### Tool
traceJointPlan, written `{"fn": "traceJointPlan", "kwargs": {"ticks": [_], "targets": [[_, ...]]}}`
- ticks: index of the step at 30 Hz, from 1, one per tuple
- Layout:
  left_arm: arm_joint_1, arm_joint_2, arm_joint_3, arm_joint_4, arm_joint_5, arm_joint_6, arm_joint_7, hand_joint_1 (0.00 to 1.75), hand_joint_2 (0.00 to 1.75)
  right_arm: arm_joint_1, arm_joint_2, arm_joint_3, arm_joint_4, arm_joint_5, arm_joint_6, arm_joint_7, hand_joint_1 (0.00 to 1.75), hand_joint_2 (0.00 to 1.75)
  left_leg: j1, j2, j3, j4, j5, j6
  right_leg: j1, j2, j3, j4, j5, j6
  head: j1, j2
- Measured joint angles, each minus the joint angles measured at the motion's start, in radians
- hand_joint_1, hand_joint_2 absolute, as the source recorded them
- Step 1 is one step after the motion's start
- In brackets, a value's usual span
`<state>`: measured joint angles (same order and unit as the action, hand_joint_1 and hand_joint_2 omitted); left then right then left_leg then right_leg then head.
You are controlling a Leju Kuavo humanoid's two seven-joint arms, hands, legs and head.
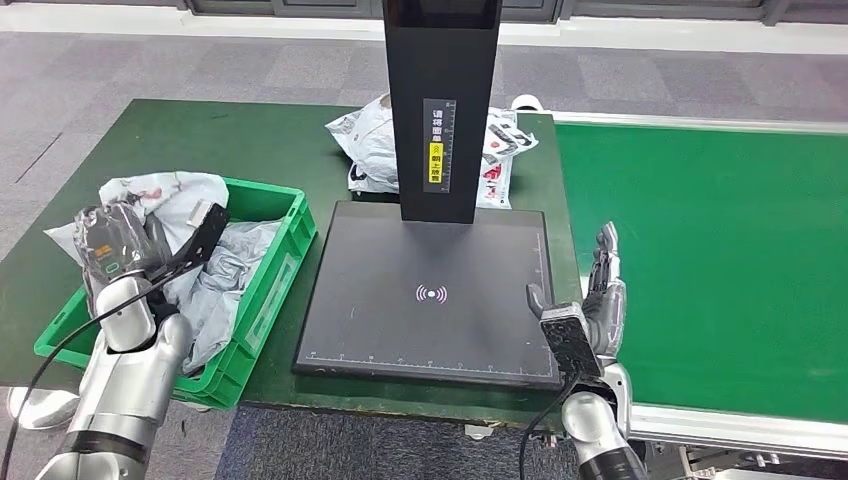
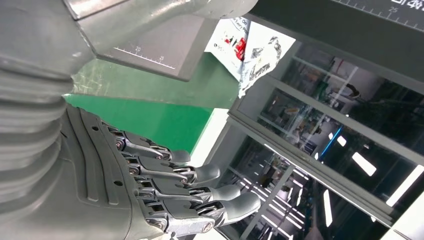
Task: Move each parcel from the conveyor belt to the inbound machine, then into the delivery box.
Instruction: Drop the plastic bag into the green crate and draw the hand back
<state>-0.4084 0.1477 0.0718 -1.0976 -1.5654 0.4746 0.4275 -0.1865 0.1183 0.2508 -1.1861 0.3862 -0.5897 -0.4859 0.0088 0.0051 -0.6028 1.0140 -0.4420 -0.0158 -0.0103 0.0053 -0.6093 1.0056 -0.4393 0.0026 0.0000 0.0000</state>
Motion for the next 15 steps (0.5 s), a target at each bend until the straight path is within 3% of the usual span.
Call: {"fn": "traceJointPlan", "kwargs": {"ticks": [3,7,11,15], "targets": [[0.019,0.051,-0.025,0.058,-0.002,-0.128,0.005,1.75,1.75,-0.001,0.000,-0.012,-0.006,0.012,0.014,0.005,0.00,1.75,0.000,0.000,0.000,0.000,0.000,0.000,0.001,0.000,0.000,0.000,0.000,0.000,0.000,0.000],[0.018,0.084,-0.038,0.113,-0.001,-0.189,-0.036,0.06,1.75,-0.001,0.000,-0.022,-0.013,0.016,0.025,0.012,0.00,1.75,0.000,0.000,0.000,0.000,0.000,-0.001,0.001,0.000,0.000,0.000,0.000,-0.001,0.000,0.000],[0.001,0.096,-0.038,0.179,0.018,-0.323,-0.159,0.00,1.75,0.003,0.000,-0.031,-0.025,0.017,0.048,0.014,0.00,1.75,0.000,-0.001,0.001,0.000,0.000,-0.001,0.001,-0.001,0.002,0.000,-0.001,-0.002,0.000,0.000],[-0.017,0.096,-0.015,0.219,0.099,-0.310,-0.231,0.00,1.75,0.035,0.000,-0.040,-0.058,0.020,0.061,0.021,0.00,1.75,0.000,-0.001,0.003,0.000,0.000,-0.001,0.002,-0.002,0.003,0.000,-0.002,-0.003,0.000,0.000]]}}
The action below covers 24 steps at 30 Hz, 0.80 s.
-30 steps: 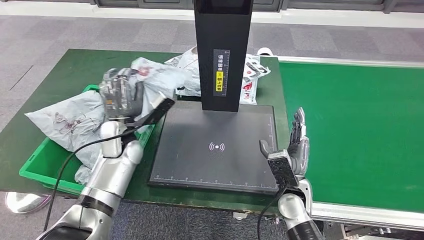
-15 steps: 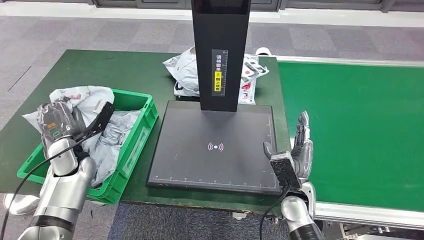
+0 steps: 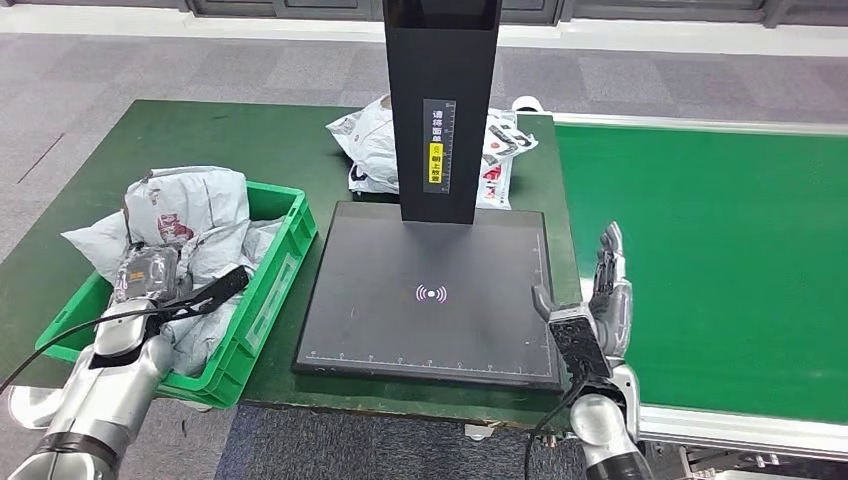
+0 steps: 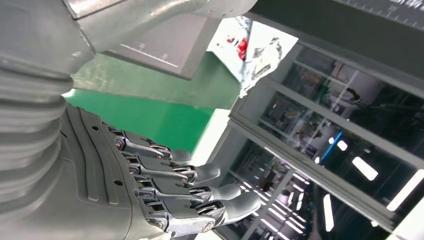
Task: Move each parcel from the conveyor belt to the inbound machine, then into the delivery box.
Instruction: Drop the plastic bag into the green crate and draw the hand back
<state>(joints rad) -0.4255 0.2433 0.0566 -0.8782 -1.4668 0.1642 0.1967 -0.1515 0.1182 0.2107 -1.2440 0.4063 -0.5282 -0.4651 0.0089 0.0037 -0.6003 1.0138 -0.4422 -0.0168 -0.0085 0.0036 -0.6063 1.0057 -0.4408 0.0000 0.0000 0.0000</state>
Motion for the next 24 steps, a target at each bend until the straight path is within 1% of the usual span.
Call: {"fn": "traceJointPlan", "kwargs": {"ticks": [2,4,6,8,9,13,17,19,22,24], "targets": [[-0.012,-0.005,0.023,0.005,0.081,0.047,-0.025,0.00,0.87,0.019,0.000,-0.003,-0.021,0.004,0.004,0.009,0.00,1.75,0.000,0.000,0.000,0.000,0.001,-0.001,0.000,0.000,-0.001,0.000,0.001,-0.001,0.000,0.000],[-0.029,-0.016,0.056,0.006,0.217,0.132,-0.085,0.00,0.00,0.030,0.000,-0.005,-0.035,0.005,0.008,0.018,0.00,1.75,0.001,0.000,-0.001,0.000,0.001,-0.002,0.001,0.000,-0.001,0.000,0.002,-0.002,0.000,0.000],[-0.052,-0.028,0.095,0.006,0.387,0.234,-0.179,0.00,0.00,0.034,0.000,-0.005,-0.042,0.003,0.010,0.023,0.00,1.75,0.002,0.000,-0.001,0.000,0.002,-0.003,0.002,0.000,-0.002,0.000,0.003,-0.004,0.000,0.000],[-0.079,-0.038,0.130,0.003,0.516,0.305,-0.261,0.00,0.00,0.035,0.000,-0.005,-0.044,0.000,0.010,0.025,0.00,1.75,0.002,0.000,-0.001,0.000,0.002,-0.004,0.003,0.000,-0.002,0.000,0.003,-0.004,0.000,0.000],[-0.091,-0.041,0.143,0.001,0.552,0.322,-0.286,0.00,0.00,0.036,0.000,-0.005,-0.044,-0.002,0.009,0.025,0.00,1.75,0.002,0.000,-0.001,0.000,0.003,-0.004,0.003,0.000,-0.002,0.000,0.003,-0.004,0.000,0.000],[-0.112,-0.053,0.173,-0.004,0.622,0.354,-0.335,0.00,0.00,0.037,0.000,-0.005,-0.044,-0.008,0.008,0.022,0.00,1.75,0.002,0.000,-0.001,0.000,0.002,-0.004,0.003,0.000,-0.002,0.000,0.003,-0.004,0.000,0.000],[-0.130,-0.062,0.194,-0.011,0.815,0.462,-0.465,0.00,0.00,0.029,0.000,-0.005,-0.040,-0.035,0.000,0.001,0.00,1.75,0.002,0.001,-0.002,0.000,0.002,-0.004,0.003,0.001,-0.003,0.000,0.003,-0.004,0.000,0.000],[-0.141,-0.064,0.201,-0.018,0.901,0.501,-0.525,0.00,0.00,0.017,0.000,-0.005,-0.029,-0.055,-0.007,-0.015,0.00,1.75,0.002,0.000,-0.002,0.000,0.002,-0.004,0.003,0.000,-0.003,0.000,0.003,-0.004,0.000,0.000],[-0.152,-0.068,0.206,-0.031,0.993,0.517,-0.592,0.00,0.00,-0.007,0.000,-0.005,-0.004,-0.084,-0.013,-0.038,0.00,1.75,0.002,0.000,-0.002,0.000,0.002,-0.004,0.003,0.000,-0.003,0.000,0.003,-0.004,0.000,0.000],[-0.158,-0.072,0.206,-0.040,1.024,0.516,-0.615,0.00,0.00,-0.023,0.000,-0.005,0.013,-0.096,-0.014,-0.045,0.00,1.75,0.002,0.000,-0.002,0.000,0.002,-0.004,0.003,0.000,-0.002,0.000,0.003,-0.004,0.000,0.000]]}}
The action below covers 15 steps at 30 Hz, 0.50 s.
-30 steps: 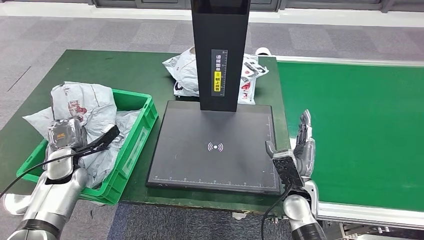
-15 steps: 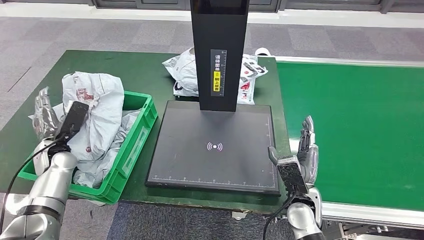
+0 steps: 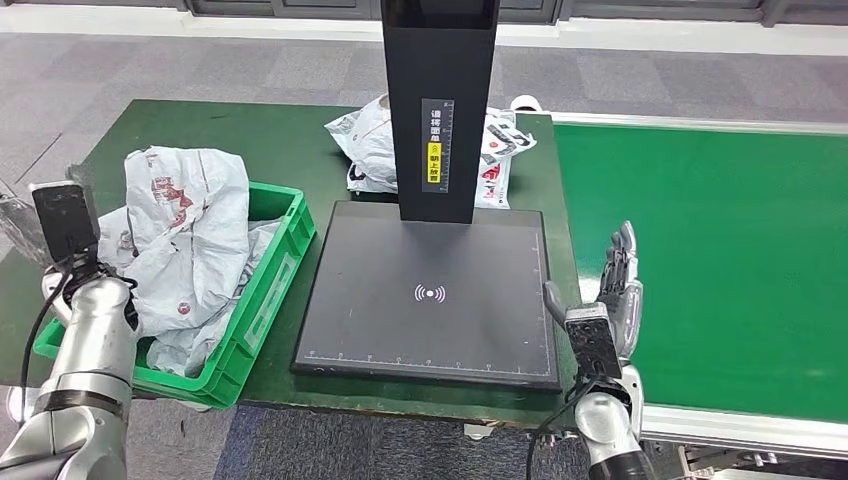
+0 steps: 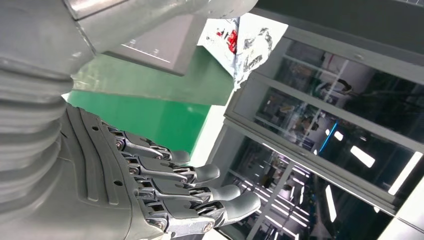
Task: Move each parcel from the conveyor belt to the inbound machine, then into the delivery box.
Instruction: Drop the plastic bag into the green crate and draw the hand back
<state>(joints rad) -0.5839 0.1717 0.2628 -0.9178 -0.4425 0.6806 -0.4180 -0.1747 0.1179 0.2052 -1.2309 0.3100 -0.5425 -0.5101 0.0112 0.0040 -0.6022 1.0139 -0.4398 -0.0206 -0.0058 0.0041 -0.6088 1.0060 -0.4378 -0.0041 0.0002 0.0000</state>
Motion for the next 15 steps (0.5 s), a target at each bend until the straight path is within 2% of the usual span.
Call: {"fn": "traceJointPlan", "kwargs": {"ticks": [2,4,6,9,11,13,15], "targets": [[-0.005,-0.003,0.000,-0.005,0.010,0.000,-0.007,0.00,0.00,-0.012,0.000,0.000,0.013,-0.004,0.000,-0.001,0.00,1.75,0.000,0.000,0.000,0.000,0.000,0.000,0.000,0.000,0.000,0.000,0.000,0.000,0.000,0.000],[-0.008,-0.007,0.000,-0.008,0.025,-0.010,-0.013,0.00,0.87,-0.019,0.000,0.000,0.023,-0.007,0.000,-0.004,0.00,1.75,0.000,0.000,0.000,0.000,0.000,0.000,0.000,0.000,0.000,0.000,0.000,0.000,0.000,0.000],[-0.010,-0.017,-0.002,-0.011,0.085,-0.077,-0.027,0.00,1.75,-0.030,0.000,0.000,0.037,-0.020,0.003,-0.013,0.00,1.75,0.000,0.000,0.000,0.000,0.000,0.000,0.000,0.000,0.000,0.000,0.000,0.000,0.000,0.000],[-0.012,-0.052,-0.025,-0.010,0.232,-0.279,-0.047,0.00,1.75,-0.065,0.000,0.000,0.075,-0.062,0.023,-0.036,0.00,1.75,0.000,-0.001,0.000,0.000,0.000,0.000,0.000,-0.001,0.000,0.000,0.000,0.000,0.000,0.000],[-0.012,-0.091,-0.057,-0.004,0.317,-0.403,-0.071,0.00,1.75,-0.101,0.001,0.000,0.112,-0.091,0.041,-0.052,0.00,0.87,-0.001,-0.002,-0.001,0.001,0.000,0.000,-0.001,-0.002,0.000,0.000,0.001,0.001,0.000,0.000],[-0.012,-0.139,-0.107,0.008,0.358,-0.482,-0.112,0.00,1.75,-0.143,0.009,0.003,0.159,-0.111,0.051,-0.068,0.00,0.00,-0.001,-0.003,-0.001,0.001,0.000,0.001,-0.002,-0.002,0.000,0.000,0.002,0.002,0.000,0.000],[-0.012,-0.193,-0.174,0.029,0.357,-0.511,-0.156,0.00,1.75,-0.187,0.023,0.012,0.212,-0.126,0.049,-0.090,0.00,0.00,-0.002,-0.003,-0.001,0.001,0.000,0.001,-0.002,-0.002,0.000,0.000,0.002,0.003,0.000,0.000]]}}
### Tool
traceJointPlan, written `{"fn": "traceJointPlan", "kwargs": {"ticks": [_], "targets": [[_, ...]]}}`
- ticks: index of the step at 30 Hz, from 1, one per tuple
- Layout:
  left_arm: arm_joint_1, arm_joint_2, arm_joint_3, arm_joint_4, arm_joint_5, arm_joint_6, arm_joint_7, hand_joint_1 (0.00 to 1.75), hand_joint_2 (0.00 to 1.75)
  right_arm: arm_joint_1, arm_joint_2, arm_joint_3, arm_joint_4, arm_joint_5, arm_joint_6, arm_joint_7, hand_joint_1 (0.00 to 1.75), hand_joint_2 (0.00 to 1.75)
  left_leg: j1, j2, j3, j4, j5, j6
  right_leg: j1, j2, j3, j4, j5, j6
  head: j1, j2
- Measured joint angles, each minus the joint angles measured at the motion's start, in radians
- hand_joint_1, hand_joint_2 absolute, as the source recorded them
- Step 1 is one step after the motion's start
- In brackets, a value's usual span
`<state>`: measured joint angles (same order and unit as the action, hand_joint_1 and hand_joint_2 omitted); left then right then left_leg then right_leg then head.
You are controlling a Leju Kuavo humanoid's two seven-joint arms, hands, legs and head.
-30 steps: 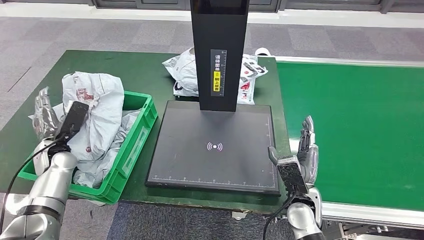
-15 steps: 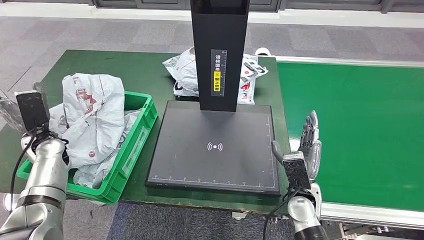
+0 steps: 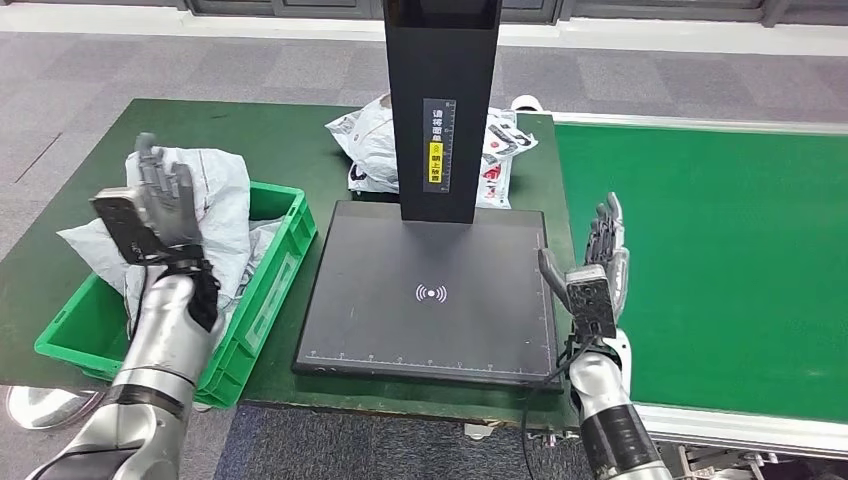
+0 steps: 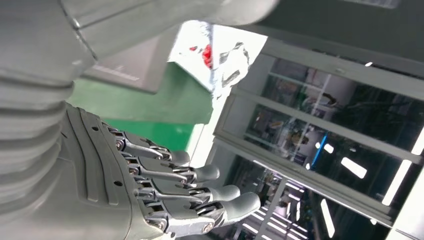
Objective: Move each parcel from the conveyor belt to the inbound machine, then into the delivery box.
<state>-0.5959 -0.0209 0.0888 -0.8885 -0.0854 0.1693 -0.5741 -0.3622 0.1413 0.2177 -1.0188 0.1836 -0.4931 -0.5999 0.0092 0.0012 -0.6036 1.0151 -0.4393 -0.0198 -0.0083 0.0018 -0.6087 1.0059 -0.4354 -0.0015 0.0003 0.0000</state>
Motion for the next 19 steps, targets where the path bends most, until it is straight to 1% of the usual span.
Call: {"fn": "traceJointPlan", "kwargs": {"ticks": [3,6,8,10,12,15,17,19], "targets": [[0.000,-0.076,-0.104,0.039,-0.024,0.018,-0.042,0.00,1.75,-0.056,0.026,0.019,0.068,-0.026,-0.010,-0.038,0.00,0.00,-0.001,-0.001,0.000,0.000,0.000,0.000,0.000,0.000,0.000,0.000,0.000,0.000,0.000,0.000],[-0.001,-0.126,-0.175,0.068,-0.030,0.035,-0.054,0.00,1.75,-0.087,0.044,0.033,0.113,-0.039,-0.017,-0.054,0.00,0.00,-0.001,-0.001,-0.001,0.000,0.000,0.000,0.000,0.000,0.000,0.000,0.000,0.000,0.000,0.000],[-0.004,-0.147,-0.206,0.085,-0.027,0.039,-0.057,0.00,1.75,-0.100,0.051,0.040,0.138,-0.043,-0.030,-0.064,0.00,0.87,0.000,0.000,-0.001,0.000,0.000,0.000,0.000,0.000,-0.001,0.000,0.000,0.000,0.000,0.000],[-0.012,-0.170,-0.231,0.109,-0.029,0.052,-0.066,0.00,1.75,-0.110,0.057,0.045,0.161,-0.042,-0.063,-0.080,0.00,1.75,0.000,-0.001,-0.001,0.000,0.000,0.000,0.000,0.000,-0.002,0.000,0.000,0.000,0.000,0.000],[-0.024,-0.201,-0.257,0.145,-0.042,0.088,-0.085,0.00,1.75,-0.119,0.067,0.055,0.179,-0.038,-0.113,-0.094,0.00,1.75,0.000,-0.002,-0.002,0.000,0.000,0.000,0.000,-0.002,-0.002,0.000,-0.001,0.000,0.000,0.000],[-0.038,-0.252,-0.309,0.200,-0.064,0.176,-0.099,0.00,1.75,-0.123,0.082,0.071,0.189,-0.010,-0.180,-0.102,0.00,1.75,0.000,-0.003,-0.003,0.000,0.000,0.001,0.000,-0.003,-0.002,0.000,-0.001,0.000,0.000,0.000],[-0.039,-0.274,-0.337,0.222,-0.064,0.219,-0.100,0.00,1.75,-0.120,0.090,0.073,0.191,0.031,-0.197,-0.102,0.00,1.75,0.000,-0.002,-0.002,0.000,0.000,0.001,0.000,-0.002,-0.002,0.000,-0.001,0.000,0.000,0.000],[-0.040,-0.286,-0.352,0.234,-0.063,0.235,-0.100,0.00,1.75,-0.116,0.093,0.073,0.191,0.057,-0.201,-0.103,0.00,1.75,0.000,-0.002,-0.003,0.000,0.000,0.001,0.000,-0.002,-0.002,0.000,-0.001,0.000,0.000,0.000]]}}
